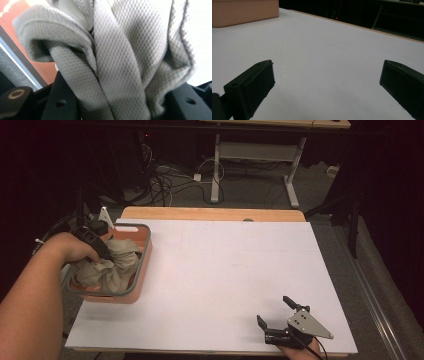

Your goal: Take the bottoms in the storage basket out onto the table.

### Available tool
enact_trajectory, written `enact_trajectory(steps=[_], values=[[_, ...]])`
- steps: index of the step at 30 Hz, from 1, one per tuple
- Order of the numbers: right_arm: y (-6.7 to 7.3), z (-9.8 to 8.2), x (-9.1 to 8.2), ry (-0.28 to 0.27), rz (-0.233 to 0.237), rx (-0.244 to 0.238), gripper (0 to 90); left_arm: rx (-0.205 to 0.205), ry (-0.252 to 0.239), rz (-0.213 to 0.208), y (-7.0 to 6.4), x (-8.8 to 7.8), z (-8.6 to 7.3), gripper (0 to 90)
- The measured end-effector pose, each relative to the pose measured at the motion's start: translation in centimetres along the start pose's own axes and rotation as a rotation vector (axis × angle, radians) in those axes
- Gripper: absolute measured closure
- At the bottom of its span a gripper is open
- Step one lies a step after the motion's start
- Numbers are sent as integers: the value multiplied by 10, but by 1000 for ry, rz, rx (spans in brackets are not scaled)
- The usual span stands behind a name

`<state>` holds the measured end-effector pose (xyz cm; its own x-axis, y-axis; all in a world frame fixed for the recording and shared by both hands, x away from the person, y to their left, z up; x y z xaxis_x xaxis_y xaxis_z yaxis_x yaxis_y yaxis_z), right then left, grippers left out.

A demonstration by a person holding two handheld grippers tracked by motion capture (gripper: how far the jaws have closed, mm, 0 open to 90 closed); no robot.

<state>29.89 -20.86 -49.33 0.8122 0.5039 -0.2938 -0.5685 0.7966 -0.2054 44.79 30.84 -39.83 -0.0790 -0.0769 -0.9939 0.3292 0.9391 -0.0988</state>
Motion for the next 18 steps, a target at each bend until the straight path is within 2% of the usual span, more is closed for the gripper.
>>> enact_trajectory(steps=[18], values=[[1,0,0,1,0,-5,5,0,-9,12,-1,-19,-1,546]])
Point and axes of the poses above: each handheld gripper's, and its own axes: x roughly forward along the jaws, z roughly out of its top, y roughly to its left, the point moved 6 cm from there along x, roughly forward along the jaws, and after that the axes turned 6 degrees about -x, right-handed, at the moved point
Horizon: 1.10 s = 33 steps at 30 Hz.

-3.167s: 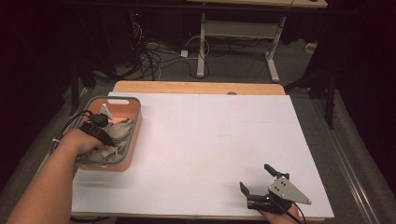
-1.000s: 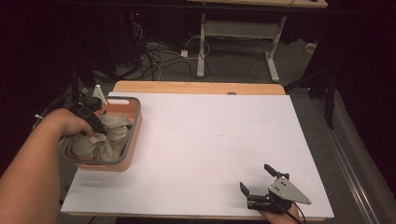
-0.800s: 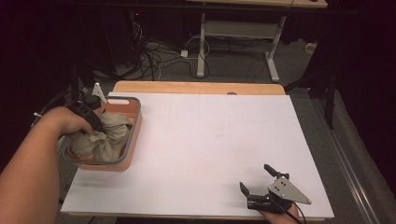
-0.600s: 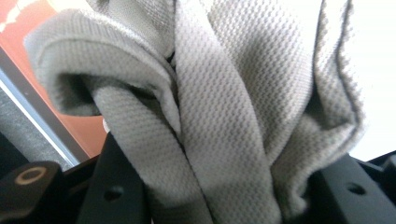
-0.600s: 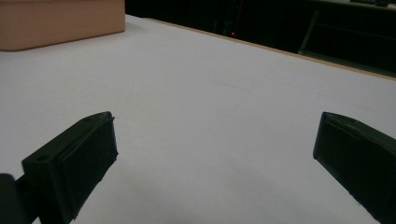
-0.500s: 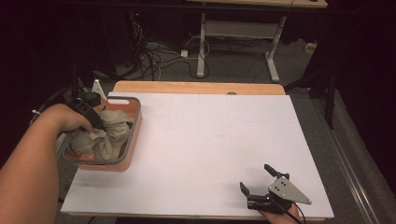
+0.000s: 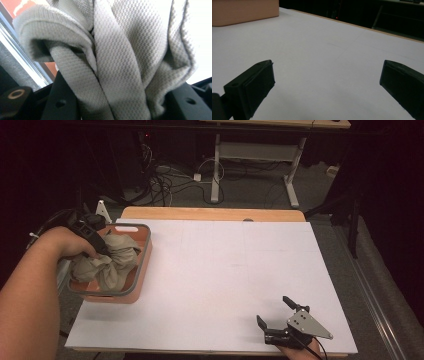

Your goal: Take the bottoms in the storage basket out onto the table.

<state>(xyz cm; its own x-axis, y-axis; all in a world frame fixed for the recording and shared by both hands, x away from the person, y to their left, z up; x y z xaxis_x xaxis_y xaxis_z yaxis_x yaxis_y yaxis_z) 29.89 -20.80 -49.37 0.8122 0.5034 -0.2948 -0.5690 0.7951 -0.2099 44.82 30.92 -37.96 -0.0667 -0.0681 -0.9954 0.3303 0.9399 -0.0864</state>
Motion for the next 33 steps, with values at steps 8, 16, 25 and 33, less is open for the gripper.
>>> enact_trajectory(steps=[8,16,25,33], values=[[0,0,0,1,0,1,5,2,-9,9,-3,-10,1,545],[0,0,0,0,0,0,5,12,-2,19,-8,-17,2,545],[0,0,-1,-2,-1,1,5,18,-10,36,-19,-30,6,545],[0,1,-1,-4,-1,-1,5,37,-16,46,-31,-38,10,545]])
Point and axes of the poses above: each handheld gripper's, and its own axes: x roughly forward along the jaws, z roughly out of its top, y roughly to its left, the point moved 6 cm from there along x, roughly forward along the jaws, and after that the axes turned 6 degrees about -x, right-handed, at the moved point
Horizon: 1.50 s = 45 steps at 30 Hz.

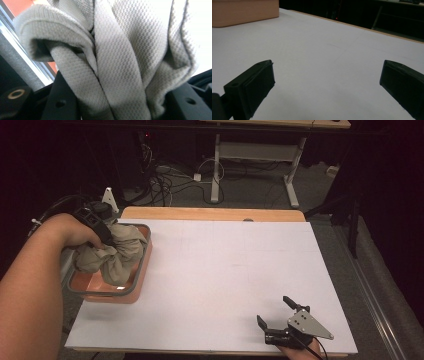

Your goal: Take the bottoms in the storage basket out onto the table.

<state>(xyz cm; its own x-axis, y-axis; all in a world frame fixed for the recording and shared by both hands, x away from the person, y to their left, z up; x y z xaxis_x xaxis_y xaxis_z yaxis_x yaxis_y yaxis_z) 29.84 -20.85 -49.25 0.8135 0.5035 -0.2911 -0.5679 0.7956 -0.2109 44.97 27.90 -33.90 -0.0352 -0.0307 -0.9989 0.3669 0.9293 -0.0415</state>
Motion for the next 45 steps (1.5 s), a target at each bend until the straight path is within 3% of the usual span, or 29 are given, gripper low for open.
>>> enact_trajectory(steps=[22,45], values=[[0,1,-1,-2,1,-3,5,83,-26,3,-43,-14,19,545],[-1,2,-3,-8,-3,0,5,149,-43,-4,-82,-11,37,545]])
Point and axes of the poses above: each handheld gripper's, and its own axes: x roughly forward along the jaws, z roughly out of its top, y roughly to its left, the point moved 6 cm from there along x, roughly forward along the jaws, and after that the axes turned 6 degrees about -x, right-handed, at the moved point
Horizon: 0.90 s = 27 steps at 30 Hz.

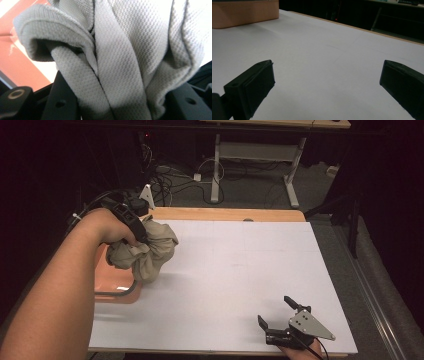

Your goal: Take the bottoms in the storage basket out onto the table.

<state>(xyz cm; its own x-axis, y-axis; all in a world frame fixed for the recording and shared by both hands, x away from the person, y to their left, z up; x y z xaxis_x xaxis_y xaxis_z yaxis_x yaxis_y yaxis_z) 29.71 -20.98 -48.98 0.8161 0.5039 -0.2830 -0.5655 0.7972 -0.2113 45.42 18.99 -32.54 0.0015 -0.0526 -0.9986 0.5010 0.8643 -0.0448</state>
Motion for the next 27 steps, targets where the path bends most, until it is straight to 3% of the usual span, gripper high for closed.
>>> enact_trajectory(steps=[12,18,27], values=[[-1,0,0,0,-3,5,5,55,12,-5,-28,13,19,545],[-1,0,-1,-1,-2,5,5,82,10,19,-41,18,28,545],[-1,1,-1,-2,1,4,5,129,-9,13,-61,26,39,544]])
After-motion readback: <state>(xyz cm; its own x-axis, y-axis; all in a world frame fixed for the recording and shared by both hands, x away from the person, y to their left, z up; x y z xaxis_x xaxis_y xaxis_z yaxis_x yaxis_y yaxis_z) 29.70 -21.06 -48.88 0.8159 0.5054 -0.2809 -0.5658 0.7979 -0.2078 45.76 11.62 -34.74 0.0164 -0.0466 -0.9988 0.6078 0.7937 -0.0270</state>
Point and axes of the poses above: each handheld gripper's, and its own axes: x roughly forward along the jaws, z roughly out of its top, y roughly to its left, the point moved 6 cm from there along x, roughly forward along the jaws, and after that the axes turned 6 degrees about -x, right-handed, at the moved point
